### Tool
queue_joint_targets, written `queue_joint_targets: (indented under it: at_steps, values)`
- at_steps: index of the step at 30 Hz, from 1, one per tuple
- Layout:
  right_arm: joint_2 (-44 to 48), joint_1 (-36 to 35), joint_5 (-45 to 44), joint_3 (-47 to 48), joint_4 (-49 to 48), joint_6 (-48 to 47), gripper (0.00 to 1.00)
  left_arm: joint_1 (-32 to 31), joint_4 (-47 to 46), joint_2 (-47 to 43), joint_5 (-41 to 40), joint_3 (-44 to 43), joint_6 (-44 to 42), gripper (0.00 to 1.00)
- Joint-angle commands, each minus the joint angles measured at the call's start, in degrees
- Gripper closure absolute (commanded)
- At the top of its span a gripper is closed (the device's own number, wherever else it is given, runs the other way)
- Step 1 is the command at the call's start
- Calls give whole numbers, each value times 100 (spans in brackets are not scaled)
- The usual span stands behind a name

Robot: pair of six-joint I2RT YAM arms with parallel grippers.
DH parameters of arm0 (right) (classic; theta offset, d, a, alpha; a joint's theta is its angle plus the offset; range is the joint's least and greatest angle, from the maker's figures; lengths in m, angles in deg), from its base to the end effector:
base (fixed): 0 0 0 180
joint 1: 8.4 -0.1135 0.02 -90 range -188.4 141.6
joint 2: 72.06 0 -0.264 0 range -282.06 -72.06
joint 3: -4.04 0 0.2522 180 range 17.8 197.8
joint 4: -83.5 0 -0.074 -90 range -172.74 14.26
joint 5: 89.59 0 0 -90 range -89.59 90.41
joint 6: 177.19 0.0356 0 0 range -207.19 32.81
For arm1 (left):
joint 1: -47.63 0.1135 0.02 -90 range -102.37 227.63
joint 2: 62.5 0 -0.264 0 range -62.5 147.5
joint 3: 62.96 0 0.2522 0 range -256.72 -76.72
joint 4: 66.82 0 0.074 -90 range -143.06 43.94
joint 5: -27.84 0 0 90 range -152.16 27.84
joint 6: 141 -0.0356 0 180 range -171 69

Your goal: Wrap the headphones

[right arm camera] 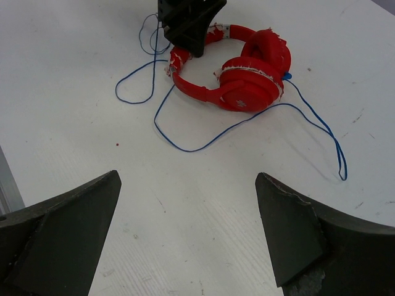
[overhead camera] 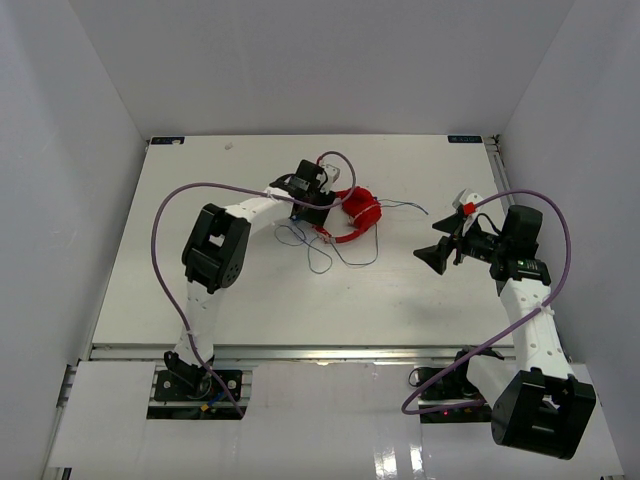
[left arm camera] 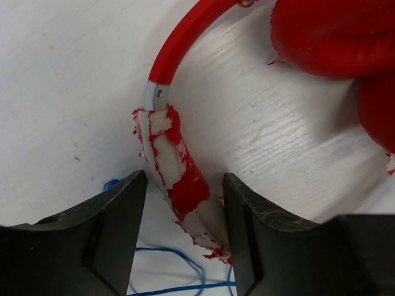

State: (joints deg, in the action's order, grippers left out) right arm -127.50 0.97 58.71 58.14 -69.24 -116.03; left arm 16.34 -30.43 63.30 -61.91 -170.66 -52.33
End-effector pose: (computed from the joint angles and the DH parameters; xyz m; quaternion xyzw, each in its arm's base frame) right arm 0.2060 -0.0033 0.2806 -0.3721 0.6981 0.2498 0.5584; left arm 0.4082 -0.2483 0.1601 0.2681 0.9139 -0.0808 0.2940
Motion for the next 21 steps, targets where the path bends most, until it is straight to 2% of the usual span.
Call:
queue_joint_targets:
  at_steps: [1,4,15,18,21]
  values:
    - [33,30,155,-46,-93,1,4,21,1762,23,135,-113,1145,36]
    - [48,39,152,-49,-93,1,4,65,1950,65,401,-153,1780,35]
    - [68,65,181,-44,-85,1,4,123,2229,16,1372,-42,3066,34]
    - [87,65,190,-43,-84,10,4,89,2272,130,1413,-50,3413,36]
    - [104,78,192,-43,-84,10,4,-36,2565,382,1042,-294,3740,38]
